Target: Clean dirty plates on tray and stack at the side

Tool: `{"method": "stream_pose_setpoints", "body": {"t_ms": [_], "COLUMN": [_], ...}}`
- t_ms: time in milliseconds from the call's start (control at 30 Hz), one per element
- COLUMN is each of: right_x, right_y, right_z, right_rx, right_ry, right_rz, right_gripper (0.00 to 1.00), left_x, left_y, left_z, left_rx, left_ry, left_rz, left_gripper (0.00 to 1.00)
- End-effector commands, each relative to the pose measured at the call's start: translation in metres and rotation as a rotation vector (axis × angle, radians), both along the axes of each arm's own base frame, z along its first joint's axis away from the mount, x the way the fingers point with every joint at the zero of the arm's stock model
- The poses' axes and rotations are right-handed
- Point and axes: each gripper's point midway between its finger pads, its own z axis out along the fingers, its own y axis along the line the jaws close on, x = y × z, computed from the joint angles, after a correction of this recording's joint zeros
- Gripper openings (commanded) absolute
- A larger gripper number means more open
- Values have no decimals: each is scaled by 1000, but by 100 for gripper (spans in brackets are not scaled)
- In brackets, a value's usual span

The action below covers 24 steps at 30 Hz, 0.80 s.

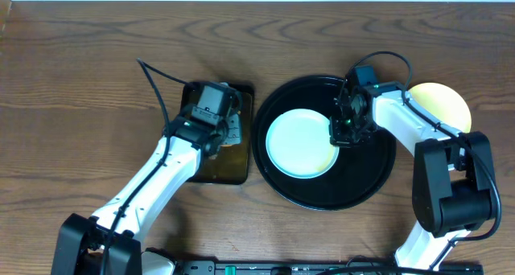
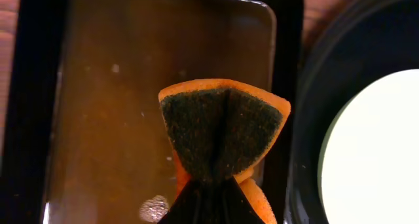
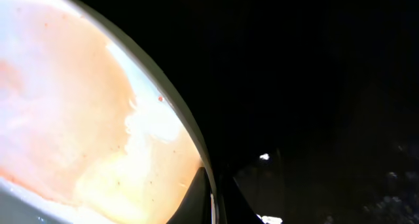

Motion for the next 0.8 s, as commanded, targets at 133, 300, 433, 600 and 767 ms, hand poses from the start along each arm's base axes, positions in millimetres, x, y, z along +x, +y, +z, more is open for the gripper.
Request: {"method": "stream_pose_setpoints", "body": {"t_ms": [133, 300, 433, 600, 767], "right_x": [-9, -1, 5, 17, 26], "right_y": [22, 33, 40, 44, 46], "right_z": [-7, -2, 3, 10, 19], "right_rx": [134, 205, 254, 320, 396], "right_ry": [20, -6, -30, -78, -123], "right_rz": [8, 12, 16, 19, 39], "right_gripper": [1, 1, 1, 1, 1], "left_x": [-4, -4, -5, -7, -8], "left_y": [9, 9, 10, 11, 11], "left_z": [-10, -10, -10, -11, -12], "left_rx": [40, 42, 43, 46, 50], "left_ry": [20, 24, 27, 34, 43], "left_rz": [8, 8, 8, 8, 8], "left_gripper": [8, 8, 8, 8, 8]}}
